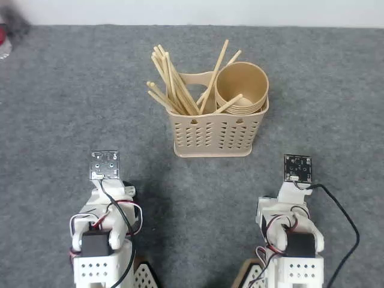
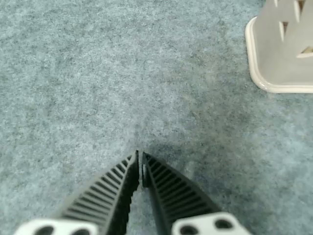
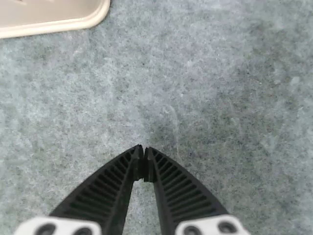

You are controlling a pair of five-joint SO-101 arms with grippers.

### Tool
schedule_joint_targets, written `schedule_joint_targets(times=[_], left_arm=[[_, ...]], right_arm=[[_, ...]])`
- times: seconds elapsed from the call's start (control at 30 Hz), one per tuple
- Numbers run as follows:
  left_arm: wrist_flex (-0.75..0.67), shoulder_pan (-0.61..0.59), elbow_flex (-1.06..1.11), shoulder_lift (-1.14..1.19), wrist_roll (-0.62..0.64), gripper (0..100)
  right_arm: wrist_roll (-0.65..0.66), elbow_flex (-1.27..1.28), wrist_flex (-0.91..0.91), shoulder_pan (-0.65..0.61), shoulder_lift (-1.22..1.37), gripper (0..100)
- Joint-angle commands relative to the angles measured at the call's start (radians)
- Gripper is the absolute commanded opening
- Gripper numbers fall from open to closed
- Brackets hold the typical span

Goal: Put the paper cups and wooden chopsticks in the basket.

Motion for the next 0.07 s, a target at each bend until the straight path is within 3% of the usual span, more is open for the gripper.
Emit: schedule_joint_targets(times=[0.0,0.03], left_arm=[[0.002,-0.003,-0.007,-0.020,0.008,1],[0.002,-0.003,-0.007,-0.020,0.008,1]], right_arm=[[-0.008,0.017,0.004,0.012,-0.015,0.6],[-0.008,0.017,0.004,0.012,-0.015,0.6]])
